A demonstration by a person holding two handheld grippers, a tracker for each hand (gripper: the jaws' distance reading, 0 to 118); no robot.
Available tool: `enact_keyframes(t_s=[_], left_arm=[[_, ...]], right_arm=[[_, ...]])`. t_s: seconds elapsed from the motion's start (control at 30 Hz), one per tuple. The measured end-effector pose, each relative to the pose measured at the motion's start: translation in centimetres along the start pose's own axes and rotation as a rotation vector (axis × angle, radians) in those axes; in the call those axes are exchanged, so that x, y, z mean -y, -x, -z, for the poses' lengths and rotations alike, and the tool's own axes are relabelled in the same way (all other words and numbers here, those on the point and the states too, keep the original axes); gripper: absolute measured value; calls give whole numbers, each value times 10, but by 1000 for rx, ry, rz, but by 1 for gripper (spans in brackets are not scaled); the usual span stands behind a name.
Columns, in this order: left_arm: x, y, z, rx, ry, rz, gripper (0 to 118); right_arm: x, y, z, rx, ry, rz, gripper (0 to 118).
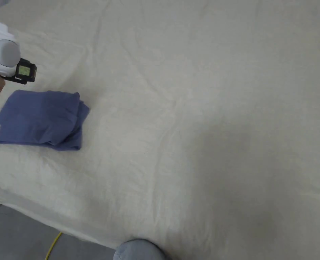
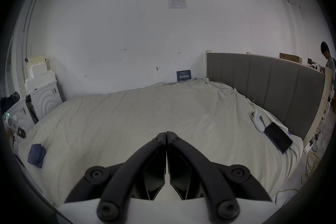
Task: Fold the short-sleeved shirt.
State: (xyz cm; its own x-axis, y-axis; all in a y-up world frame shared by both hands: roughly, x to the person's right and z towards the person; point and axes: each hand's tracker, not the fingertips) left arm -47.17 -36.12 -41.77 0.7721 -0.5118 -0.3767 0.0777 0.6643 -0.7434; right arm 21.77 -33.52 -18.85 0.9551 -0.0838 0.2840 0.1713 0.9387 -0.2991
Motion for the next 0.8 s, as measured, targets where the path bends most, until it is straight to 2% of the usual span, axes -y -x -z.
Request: enact_keyframes(t_s=[0.1,0.23,0.3,0.33,0.37,0.47,0.57,0.67,0.8], left_arm=[[-16,-10,-47,88,-143,-73,103],[-30,-33,-121,196,-340,-161,100],[-35,-48,-156,264,-405,-194,93],[-37,-54,-172,311,-432,-211,93],[-38,-62,-189,353,-456,-229,92],[-34,-83,-233,463,-538,-303,84],[-24,-103,-271,586,-610,-314,79],[-9,-126,-305,648,-653,-299,65],[18,-148,-333,751,-657,-332,30]], right_arm=[[-5,-4,-3,-22,-9,-3,0],[-14,-11,-9,-52,-29,-24,0],[-21,-16,-13,-69,-45,-21,0],[-24,-18,-14,-72,-49,-30,0],[-27,-37,-13,-74,-56,-44,0],[-36,-46,-18,-82,-73,-61,0],[-41,-54,-23,-79,-93,-73,0],[-43,-57,-30,-76,-113,-68,0],[-41,-55,-42,-98,-126,-72,0]])
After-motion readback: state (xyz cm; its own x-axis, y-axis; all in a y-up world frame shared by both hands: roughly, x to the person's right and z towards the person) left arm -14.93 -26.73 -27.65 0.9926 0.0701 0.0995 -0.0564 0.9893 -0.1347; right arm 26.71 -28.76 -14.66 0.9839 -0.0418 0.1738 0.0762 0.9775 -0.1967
